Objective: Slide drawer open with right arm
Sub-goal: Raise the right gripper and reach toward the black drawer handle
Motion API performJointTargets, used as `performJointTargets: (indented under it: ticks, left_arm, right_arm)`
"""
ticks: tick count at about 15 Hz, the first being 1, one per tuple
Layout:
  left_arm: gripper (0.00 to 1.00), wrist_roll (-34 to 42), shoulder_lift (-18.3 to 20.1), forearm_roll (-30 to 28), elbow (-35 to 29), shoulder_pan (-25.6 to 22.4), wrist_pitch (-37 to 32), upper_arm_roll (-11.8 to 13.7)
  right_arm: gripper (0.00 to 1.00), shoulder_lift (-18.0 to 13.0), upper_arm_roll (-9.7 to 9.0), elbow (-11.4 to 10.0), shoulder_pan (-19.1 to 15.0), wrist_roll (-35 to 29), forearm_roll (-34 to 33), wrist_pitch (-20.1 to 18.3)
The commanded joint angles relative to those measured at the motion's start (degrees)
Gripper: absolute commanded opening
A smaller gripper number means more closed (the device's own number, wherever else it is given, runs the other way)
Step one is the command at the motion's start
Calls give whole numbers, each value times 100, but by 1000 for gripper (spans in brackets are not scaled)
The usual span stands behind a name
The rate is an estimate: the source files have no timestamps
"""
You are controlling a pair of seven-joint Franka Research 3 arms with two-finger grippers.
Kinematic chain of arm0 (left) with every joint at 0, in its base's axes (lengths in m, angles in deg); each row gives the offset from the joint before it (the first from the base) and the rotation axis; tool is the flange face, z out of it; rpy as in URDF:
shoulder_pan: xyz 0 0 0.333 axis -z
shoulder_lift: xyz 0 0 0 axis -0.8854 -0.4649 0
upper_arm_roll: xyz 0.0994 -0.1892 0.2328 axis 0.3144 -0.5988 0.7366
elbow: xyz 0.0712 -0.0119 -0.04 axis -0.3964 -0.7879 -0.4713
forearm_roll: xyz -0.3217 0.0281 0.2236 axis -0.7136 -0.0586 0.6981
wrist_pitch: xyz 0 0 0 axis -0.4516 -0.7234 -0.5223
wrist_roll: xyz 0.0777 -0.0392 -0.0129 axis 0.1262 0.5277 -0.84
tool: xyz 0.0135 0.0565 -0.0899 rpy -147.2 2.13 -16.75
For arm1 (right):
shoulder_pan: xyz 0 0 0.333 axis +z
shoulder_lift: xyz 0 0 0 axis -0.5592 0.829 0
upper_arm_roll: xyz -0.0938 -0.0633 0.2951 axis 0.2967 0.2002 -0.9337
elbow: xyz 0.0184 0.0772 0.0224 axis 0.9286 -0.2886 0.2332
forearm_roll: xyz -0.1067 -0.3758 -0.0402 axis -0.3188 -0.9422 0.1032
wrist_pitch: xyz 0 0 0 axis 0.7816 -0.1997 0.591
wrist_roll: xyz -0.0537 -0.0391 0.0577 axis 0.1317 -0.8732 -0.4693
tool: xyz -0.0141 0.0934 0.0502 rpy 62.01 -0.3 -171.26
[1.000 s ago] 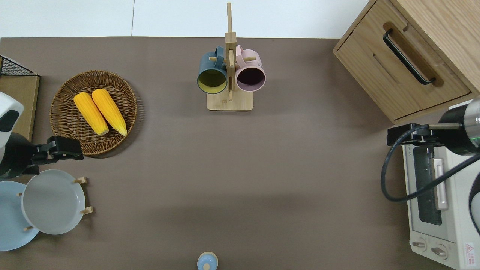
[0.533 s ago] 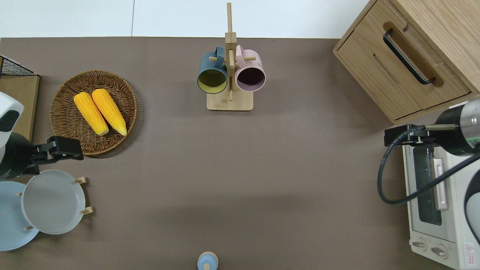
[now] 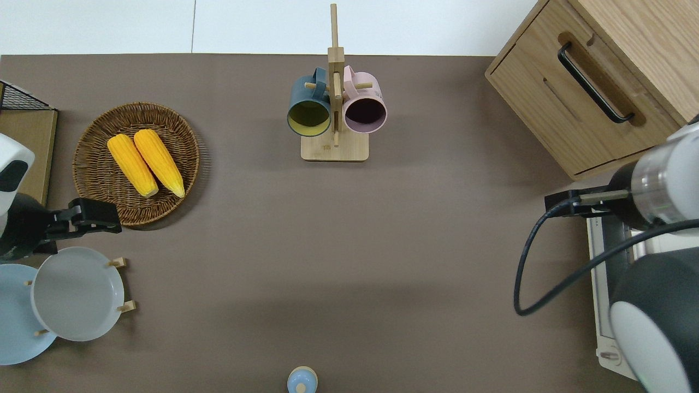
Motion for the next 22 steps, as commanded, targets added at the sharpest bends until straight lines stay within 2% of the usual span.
performJointTargets:
  ticks: [1,3,5,6,8,9,12,15,18,22]
  left_arm:
    - [993,51,47,-5,21,7,-89,25]
    - [993,51,47,-5,21,7,-89,25]
    - [993,51,47,-5,21,7,-89,25]
    - [993,51,47,-5,21,7,-89,25]
    - [993,51,47,-5,21,7,-97,25]
    - [993,51,47,-5,21,7,-97,25]
    - [993,51,47,-5,21,7,-89,25]
    - [993,59,47,-5,21,7,-89,25]
    - [993,51,47,-5,21,7,-89,25]
    - [993,51,47,-5,21,7,-89,25]
  right_arm:
    - [990,95,-398,-229,58,64,-858,-26]
    - [990,130,-425,-448,304,3,-1419,62]
    - [990,183,-731,-694,357,-278,-2044,159]
    - [990,218,-794,-739,392,-305,-2316,159]
    - [990,315,-829,-818,594,-271,-2992,159]
    - [990,367,-830,-940,708,-261,-3396,159]
    - [990,403,-961,-1721,876,-305,-4574,290]
    - [990,587,-961,-1977,1068,-305,-5628,317]
    - [990,727,-961,-2276,1078,-323,-6474,317]
    - [990,956,-961,-2303,1078,-1121,-6836,317]
